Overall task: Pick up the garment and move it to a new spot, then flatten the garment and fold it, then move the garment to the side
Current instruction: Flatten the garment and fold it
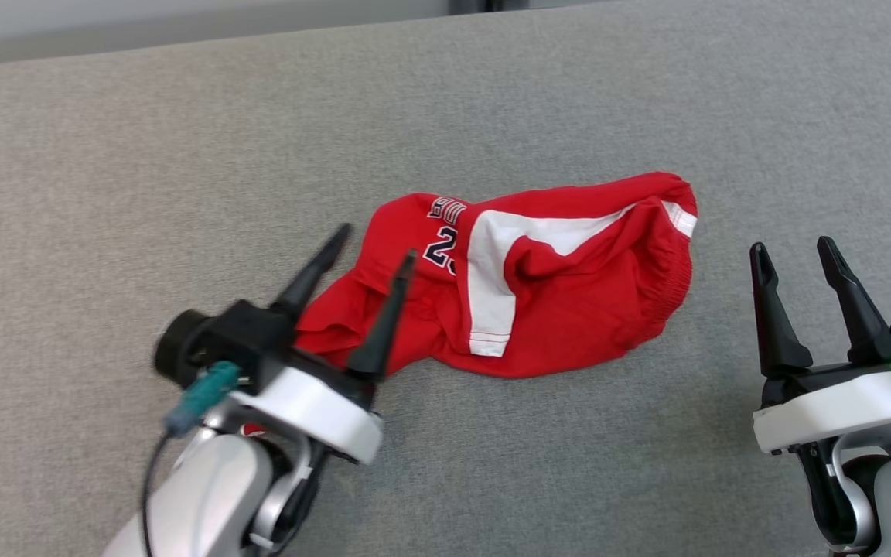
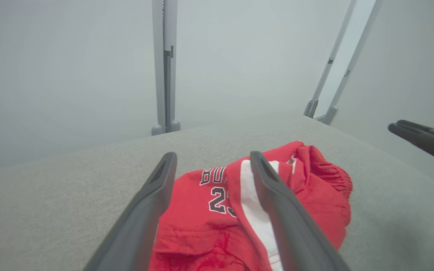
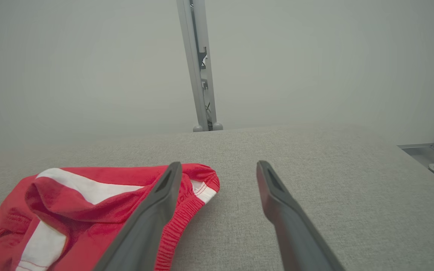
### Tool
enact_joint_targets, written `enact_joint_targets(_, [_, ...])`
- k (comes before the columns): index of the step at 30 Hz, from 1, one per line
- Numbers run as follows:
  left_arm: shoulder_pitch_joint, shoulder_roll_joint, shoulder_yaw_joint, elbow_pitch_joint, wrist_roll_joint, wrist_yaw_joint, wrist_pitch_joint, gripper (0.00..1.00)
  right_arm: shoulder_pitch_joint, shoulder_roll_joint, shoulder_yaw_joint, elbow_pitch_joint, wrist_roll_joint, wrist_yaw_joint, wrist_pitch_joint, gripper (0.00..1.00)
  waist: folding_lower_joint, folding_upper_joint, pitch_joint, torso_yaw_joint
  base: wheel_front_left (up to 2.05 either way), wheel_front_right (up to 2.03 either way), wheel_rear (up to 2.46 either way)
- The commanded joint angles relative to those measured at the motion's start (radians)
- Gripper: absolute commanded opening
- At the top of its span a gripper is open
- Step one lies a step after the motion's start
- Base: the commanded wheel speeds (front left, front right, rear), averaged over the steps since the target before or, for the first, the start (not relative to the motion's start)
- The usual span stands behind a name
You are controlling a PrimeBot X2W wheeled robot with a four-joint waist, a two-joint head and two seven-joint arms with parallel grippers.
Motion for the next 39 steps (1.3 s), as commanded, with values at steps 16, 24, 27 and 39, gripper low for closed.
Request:
enact_joint_targets(16, [0.191,0.158,0.273,-0.052,-0.072,0.124,-0.136,1.00,0.040,-0.003,-0.018,-0.020,-0.028,0.000,0.028,1.00,0.0000,0.0000,-0.073,0.075,0.00,0.00,0.00])
enact_joint_targets(24, [0.267,0.188,0.287,-0.088,-0.075,0.145,-0.130,1.00,0.065,-0.003,-0.023,-0.031,-0.035,0.000,0.039,1.00,0.0000,0.0000,-0.098,0.080,0.00,0.00,0.00])
enact_joint_targets(27, [0.276,0.189,0.287,-0.092,-0.076,0.151,-0.127,1.00,0.069,-0.003,-0.026,-0.037,-0.034,0.000,0.043,1.00,0.0000,0.0000,-0.100,0.082,0.00,0.00,0.00])
enact_joint_targets(39, [0.261,0.185,0.259,-0.105,-0.063,0.166,-0.093,1.00,0.073,-0.003,-0.024,-0.039,-0.021,0.000,0.044,1.00,0.0000,0.0000,-0.103,0.083,0.00,0.00,0.00])
